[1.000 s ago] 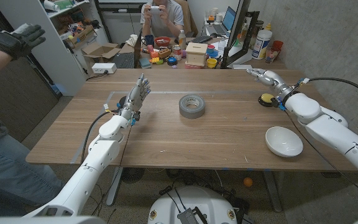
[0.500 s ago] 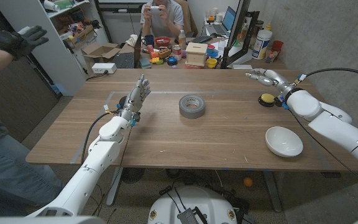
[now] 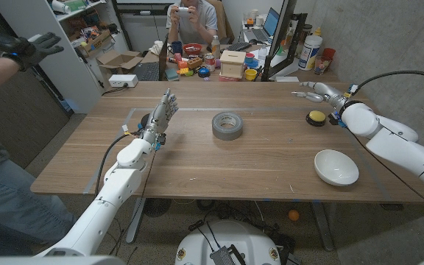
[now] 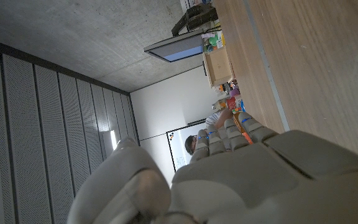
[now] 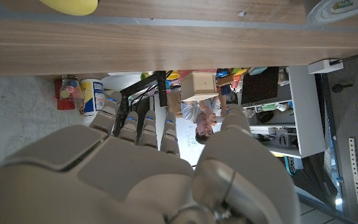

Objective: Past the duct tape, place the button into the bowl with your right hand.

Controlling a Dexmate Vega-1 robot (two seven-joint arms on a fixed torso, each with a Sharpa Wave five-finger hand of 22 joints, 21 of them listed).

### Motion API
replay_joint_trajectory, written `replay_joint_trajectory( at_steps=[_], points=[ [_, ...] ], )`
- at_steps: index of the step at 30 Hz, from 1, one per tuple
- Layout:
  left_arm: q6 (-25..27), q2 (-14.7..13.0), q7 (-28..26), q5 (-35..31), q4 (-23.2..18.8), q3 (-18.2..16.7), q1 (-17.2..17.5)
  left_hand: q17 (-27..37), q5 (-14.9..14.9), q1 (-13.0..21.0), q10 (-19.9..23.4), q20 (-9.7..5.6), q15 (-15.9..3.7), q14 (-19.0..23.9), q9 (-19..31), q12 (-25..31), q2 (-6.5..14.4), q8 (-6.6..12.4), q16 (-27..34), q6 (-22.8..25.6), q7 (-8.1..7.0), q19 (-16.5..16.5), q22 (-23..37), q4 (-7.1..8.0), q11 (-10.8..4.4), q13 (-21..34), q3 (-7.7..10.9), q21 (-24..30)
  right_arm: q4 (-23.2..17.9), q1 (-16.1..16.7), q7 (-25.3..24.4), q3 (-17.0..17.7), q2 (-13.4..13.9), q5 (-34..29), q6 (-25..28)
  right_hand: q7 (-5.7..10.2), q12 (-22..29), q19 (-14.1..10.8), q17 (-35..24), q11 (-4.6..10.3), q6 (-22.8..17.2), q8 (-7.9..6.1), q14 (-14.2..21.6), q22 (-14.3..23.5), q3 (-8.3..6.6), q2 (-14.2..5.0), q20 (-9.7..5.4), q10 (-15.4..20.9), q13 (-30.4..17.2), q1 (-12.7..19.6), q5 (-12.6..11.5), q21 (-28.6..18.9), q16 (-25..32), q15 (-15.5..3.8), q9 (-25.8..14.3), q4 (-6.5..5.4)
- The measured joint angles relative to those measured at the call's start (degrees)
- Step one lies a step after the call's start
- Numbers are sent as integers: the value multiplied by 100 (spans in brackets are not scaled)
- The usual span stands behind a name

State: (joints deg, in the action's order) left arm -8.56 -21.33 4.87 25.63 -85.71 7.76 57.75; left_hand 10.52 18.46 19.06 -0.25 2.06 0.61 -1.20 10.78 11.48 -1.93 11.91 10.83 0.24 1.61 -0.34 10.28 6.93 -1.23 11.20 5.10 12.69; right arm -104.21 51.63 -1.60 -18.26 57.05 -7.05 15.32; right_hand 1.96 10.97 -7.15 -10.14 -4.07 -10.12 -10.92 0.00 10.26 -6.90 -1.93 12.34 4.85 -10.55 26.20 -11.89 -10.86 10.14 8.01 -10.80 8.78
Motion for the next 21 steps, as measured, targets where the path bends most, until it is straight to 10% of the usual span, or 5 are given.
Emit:
replay_joint_trajectory(
  at_steps=[21],
  points=[
    [20, -37, -139, 16, -178, -20, 142, 30, 0, 21, 0, 174, 30, -30, 0, 0, 21, 0, 0, 28, -29, -10, -1, 10, 0, 0, -39, -23, 45, -453, 764, -404, 56, -1107, 698, 27, 0, -309, -13, -64, 382, 33, 31, 30, -1, 164, -6, -345, -26, 357, -155, -89, 28, 91, -27, 47]
  ],
)
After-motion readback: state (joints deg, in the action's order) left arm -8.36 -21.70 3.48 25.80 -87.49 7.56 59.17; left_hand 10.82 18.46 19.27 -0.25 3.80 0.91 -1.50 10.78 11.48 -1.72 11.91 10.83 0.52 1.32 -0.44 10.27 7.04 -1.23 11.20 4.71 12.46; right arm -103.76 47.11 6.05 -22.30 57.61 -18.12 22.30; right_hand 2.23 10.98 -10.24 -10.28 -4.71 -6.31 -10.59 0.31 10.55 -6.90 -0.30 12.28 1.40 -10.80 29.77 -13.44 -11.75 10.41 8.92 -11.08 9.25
